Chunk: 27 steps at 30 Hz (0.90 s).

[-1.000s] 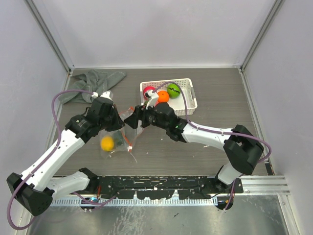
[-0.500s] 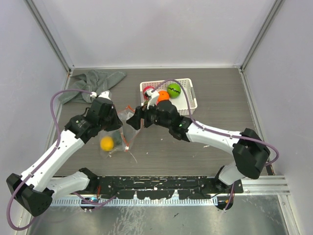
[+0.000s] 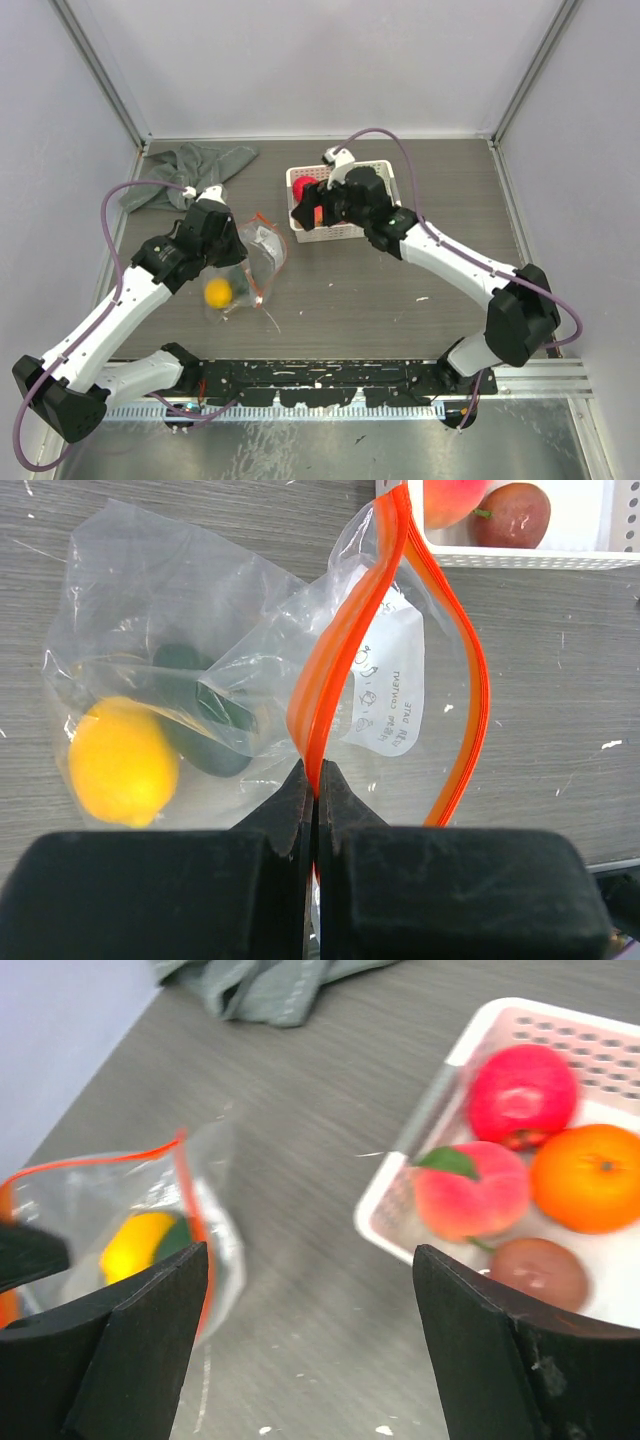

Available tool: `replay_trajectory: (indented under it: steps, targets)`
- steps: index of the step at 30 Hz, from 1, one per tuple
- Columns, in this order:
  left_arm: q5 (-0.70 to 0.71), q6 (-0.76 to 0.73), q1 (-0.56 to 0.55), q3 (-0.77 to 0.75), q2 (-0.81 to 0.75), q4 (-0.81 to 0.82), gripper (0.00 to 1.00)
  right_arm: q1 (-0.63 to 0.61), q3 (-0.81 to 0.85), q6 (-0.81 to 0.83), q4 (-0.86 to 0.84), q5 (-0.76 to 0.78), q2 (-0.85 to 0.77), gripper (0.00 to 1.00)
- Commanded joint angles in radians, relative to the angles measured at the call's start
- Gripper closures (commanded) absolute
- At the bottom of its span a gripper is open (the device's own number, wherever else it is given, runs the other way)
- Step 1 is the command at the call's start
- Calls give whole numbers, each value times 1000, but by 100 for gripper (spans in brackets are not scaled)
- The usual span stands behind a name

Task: Place the food in the zip-top bag and seal the zipper
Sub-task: Place the fake fruit in the zipper food storage bag, then pick up the fake fruit from the bin.

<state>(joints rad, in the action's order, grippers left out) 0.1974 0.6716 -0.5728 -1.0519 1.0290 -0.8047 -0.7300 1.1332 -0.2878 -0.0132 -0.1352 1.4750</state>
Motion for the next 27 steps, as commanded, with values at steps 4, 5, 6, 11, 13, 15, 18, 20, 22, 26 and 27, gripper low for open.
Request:
replay_trajectory:
  steps: [4,5,6,11,13,15,18,20,22,26,27]
  targets:
    - [34,-26,5,-2,-19,17,100,136,103,61,125,28,69,11]
    - [36,-27,5,-3,-20,16,100,153,115,61,141,28,87,11]
    - [37,-29,5,-5,-21,15,100,166,130,64,158,27,105,11]
    - [43,-30,5,-3,-21,12,100,213,229,90,267,46,224,11]
    - [42,-31,5,-4,-17,11,100,225,259,93,290,63,271,11]
    - [42,-32,5,-5,-13,11,100,233,291,94,316,69,319,11]
    - [39,-32,5,-8,-8,9,100,237,340,101,356,84,381,11]
    - [39,-33,5,-8,-8,9,100,239,366,103,371,87,412,12]
    - [40,-35,5,-8,-9,7,100,240,386,106,386,85,442,14]
    - [39,-36,5,-9,-7,6,100,240,428,116,430,56,503,16]
    - [39,-37,5,-8,-6,6,100,241,434,120,437,52,515,17]
